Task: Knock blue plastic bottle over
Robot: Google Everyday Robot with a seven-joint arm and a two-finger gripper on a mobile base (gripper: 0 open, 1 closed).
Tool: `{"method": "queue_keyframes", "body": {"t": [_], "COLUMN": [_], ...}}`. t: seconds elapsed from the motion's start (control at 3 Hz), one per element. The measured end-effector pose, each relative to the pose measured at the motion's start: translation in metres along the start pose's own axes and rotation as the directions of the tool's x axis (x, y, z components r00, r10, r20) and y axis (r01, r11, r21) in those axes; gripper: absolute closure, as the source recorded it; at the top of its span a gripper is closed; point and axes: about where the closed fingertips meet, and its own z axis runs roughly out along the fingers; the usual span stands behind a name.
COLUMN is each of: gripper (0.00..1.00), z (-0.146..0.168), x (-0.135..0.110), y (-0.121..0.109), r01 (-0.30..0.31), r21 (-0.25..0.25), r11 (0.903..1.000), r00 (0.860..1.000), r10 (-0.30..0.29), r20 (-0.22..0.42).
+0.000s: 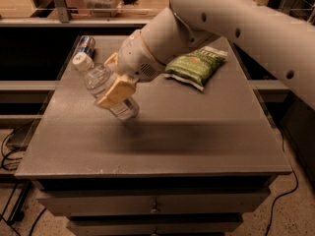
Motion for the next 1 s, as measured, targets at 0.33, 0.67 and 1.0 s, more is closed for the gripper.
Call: {"method": "queue_keyframes", "body": {"t": [0.33,0.67,1.0], "gripper": [1.00,1.00,0.81], "z": [-0.014,-0.014,-0.015], "x": [0.026,0.054,0.090], "y": [-0.001,0.003,0.001], "r01": [0.009,0.032,0.026], "r21": [0.035,0.033,0.037], "r11": [0.9994,0.9989,0.9990], "r00": [0.975,0.906,0.819], "r10": [-0.002,-0.015,0.000], "r20": [-0.221,-0.423,-0.574]}}
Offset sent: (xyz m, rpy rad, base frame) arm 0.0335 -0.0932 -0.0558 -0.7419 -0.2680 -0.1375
